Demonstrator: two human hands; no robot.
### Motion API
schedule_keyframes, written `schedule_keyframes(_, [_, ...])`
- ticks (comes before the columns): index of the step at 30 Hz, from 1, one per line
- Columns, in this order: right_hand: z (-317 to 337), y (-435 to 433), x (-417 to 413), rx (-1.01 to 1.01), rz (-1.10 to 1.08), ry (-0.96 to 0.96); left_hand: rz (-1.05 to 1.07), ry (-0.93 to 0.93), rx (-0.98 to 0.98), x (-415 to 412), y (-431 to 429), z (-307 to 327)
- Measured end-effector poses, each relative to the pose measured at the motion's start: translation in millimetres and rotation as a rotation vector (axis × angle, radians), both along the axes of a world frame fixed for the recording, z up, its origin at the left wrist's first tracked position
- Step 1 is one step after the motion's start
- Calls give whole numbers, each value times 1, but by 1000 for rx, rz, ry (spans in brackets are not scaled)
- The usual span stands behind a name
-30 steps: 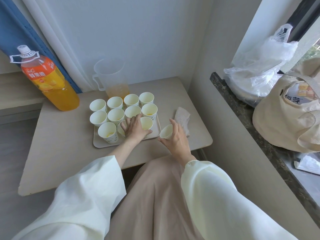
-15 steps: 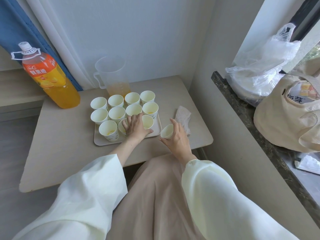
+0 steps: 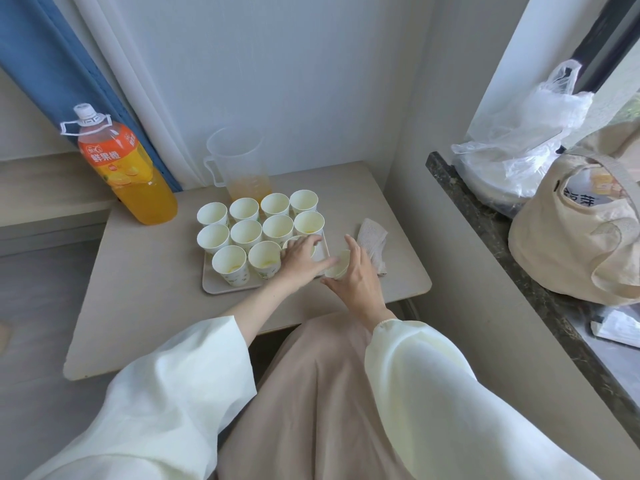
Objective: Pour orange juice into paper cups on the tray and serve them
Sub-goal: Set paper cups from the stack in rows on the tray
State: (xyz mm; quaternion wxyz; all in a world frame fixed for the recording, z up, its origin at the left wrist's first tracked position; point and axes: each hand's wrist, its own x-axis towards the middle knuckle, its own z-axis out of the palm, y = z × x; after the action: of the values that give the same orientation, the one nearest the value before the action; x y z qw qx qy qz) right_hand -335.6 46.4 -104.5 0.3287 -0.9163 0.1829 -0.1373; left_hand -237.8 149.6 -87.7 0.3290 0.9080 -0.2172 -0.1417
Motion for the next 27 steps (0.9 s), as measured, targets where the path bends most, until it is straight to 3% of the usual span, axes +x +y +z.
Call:
schedule_keyframes(4, [9,-1,2,-17,14,-19,-107,329,-87,-12,-7,15])
schedule_keyframes(7, [15,-6,5,-63,33,-32,-106,387,-110,-12,-12,20])
schedule_keyframes(15, [19,-22,12,-43,47,5,-108,291,-63,0,-31,32])
schedule_keyframes(27, [22,-104,78,-150,18,336,-29,91,-59,103,-99,48])
